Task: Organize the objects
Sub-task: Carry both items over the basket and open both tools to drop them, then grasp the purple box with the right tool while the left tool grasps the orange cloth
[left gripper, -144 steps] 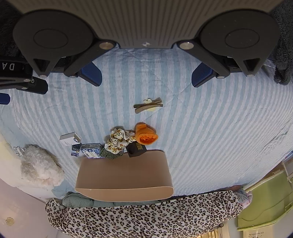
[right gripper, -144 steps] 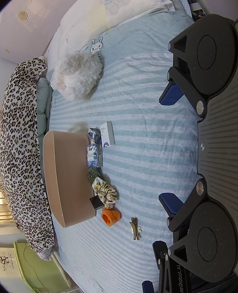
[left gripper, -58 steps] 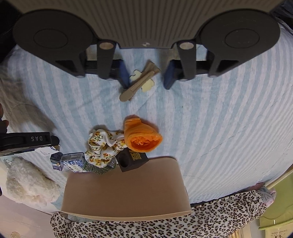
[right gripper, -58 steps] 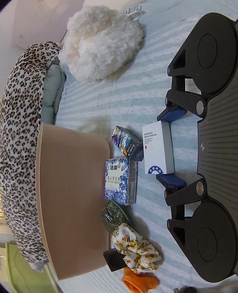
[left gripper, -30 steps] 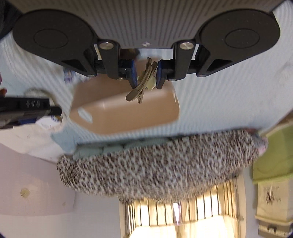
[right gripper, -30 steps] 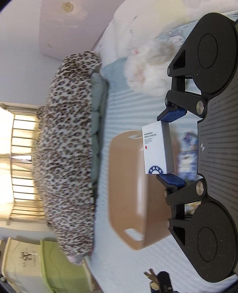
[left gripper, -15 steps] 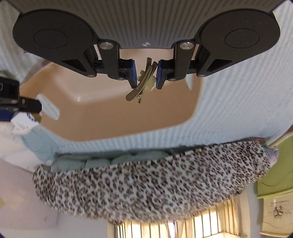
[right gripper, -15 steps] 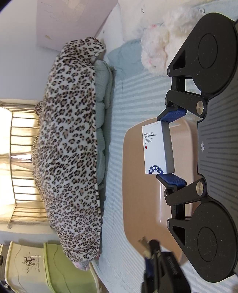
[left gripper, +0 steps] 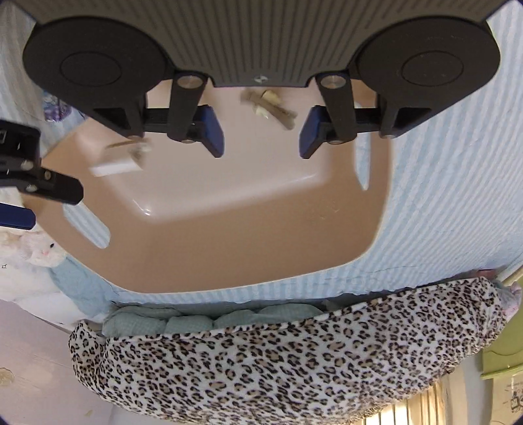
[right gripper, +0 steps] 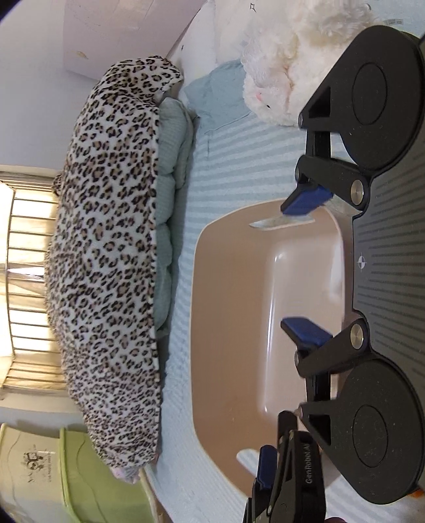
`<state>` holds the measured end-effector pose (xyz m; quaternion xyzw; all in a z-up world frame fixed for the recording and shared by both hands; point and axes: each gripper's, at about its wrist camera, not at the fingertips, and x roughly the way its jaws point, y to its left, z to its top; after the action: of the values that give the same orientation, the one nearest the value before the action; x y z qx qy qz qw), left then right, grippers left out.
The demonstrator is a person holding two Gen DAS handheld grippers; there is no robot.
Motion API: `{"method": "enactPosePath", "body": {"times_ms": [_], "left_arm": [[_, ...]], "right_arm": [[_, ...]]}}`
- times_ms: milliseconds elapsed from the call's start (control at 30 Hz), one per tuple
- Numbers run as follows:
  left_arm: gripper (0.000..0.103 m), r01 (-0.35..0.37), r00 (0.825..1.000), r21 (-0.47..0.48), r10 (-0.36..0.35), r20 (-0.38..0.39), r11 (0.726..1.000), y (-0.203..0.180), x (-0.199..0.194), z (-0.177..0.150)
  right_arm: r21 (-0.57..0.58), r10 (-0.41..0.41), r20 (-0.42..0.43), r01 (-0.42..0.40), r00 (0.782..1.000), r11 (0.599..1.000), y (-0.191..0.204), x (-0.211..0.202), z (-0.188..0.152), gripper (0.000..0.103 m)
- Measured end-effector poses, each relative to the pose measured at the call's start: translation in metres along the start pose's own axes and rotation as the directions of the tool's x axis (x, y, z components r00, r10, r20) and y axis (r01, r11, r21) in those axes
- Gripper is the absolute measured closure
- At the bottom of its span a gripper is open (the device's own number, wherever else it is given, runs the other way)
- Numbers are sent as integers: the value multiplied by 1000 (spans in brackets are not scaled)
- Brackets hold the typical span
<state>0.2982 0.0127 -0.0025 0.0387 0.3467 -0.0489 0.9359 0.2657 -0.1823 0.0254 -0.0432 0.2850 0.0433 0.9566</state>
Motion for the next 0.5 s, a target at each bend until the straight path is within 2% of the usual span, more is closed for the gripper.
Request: {"method": "enactPosePath", "body": {"times_ms": [33, 100, 200, 333, 500], "left_arm": [[21, -14, 1000, -13, 14, 12, 1000, 2, -8, 0], [15, -5, 999, -37, 6, 41, 999, 7, -23, -1], [15, 13, 999, -56, -10, 52, 998, 13, -44, -3], [13, 0, 998, -39, 2, 61, 999, 15, -70, -12], [13, 28, 1000, -21, -28, 2, 999, 18, -88, -34]], "right_arm": [[-7, -1, 7, 1, 1000, 1000, 2, -5, 0, 22], [-22, -15, 9, 15, 1000, 1000, 5, -14, -1, 17], [-6, -10, 17, 10, 1000, 1000, 4, -31, -2, 16], [38, -4, 18, 3, 1000, 999, -3, -53, -7, 12], [79, -10, -18, 11, 1000, 997, -15, -68, -20, 7]]}}
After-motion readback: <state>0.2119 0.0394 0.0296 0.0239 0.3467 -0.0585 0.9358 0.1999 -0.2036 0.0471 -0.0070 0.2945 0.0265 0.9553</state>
